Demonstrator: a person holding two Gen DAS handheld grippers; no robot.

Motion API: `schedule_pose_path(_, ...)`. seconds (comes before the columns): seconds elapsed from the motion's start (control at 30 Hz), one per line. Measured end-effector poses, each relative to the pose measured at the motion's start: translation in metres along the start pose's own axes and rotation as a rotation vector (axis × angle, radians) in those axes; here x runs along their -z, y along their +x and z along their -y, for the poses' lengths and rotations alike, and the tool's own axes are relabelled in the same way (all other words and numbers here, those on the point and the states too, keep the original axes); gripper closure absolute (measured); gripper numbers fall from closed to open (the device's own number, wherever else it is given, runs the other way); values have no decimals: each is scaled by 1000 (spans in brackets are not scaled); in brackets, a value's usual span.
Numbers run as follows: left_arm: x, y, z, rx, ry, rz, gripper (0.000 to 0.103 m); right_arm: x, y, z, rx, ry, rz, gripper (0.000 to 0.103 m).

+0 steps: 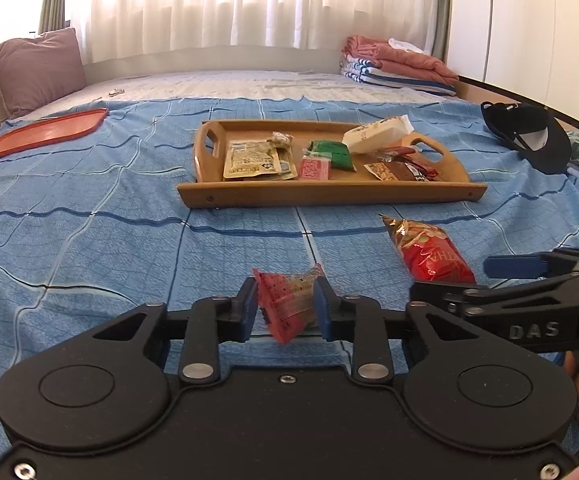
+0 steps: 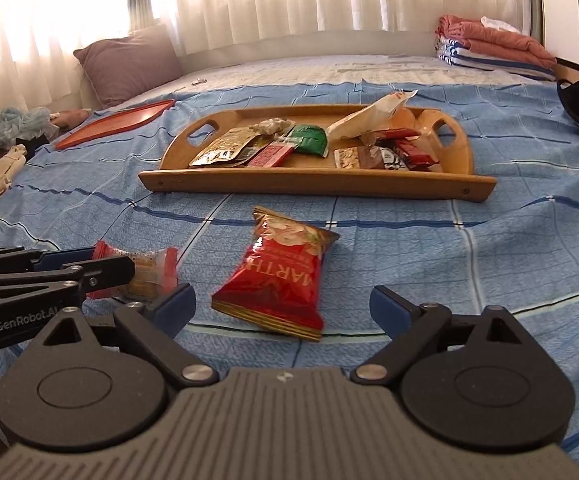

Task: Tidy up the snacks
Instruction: 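Grasp the pink pastry with the left tool while the right tool grasps the red chip bag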

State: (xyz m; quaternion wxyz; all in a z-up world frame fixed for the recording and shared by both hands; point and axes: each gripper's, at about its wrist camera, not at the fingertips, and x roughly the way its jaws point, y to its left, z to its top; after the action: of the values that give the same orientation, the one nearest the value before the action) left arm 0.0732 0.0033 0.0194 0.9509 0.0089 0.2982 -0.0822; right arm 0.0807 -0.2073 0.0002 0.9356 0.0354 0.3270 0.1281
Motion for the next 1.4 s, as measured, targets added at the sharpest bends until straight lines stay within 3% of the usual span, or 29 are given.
schedule_pose_path(0.23, 5, -1, -3, -6, 16, 6, 71, -3, 8, -5, 10, 23, -1, 25)
schedule_pose_path(0.3, 7, 0, -1, -2, 31, 6, 63, -5, 8, -4, 10, 27, -7, 40)
schedule_pose_path(0.37, 8, 2, 1, 6, 38, -3, 57, -8, 8, -4, 24, 25, -8, 40)
schedule_pose_path(0.43, 10, 4, 3, 14, 39, -10, 46, -8, 6, -4, 45, 9, -3, 40)
schedule_pose_path(0.73, 10, 21, 13, 5, 50, -23, 31, 3, -14, 15, 123, -6, 4, 40)
schedule_pose_path(0.9, 8, 31, 14, -3, 35, -42, 26, 8, -18, 25, 146, -6, 27, 19)
schedule_pose_path(1.07, 7, 34, 20, -9, 35, -45, 26, 7, -12, 25, 172, 25, 59, 13)
schedule_pose_path(1.2, 10, 29, 21, 6, 39, -42, 37, 9, -1, 20, 171, 16, 39, 13)
schedule_pose_path(1.4, 21, 14, 30, 23, 80, -23, 40, 14, 2, 18, 178, 1, 35, 13)
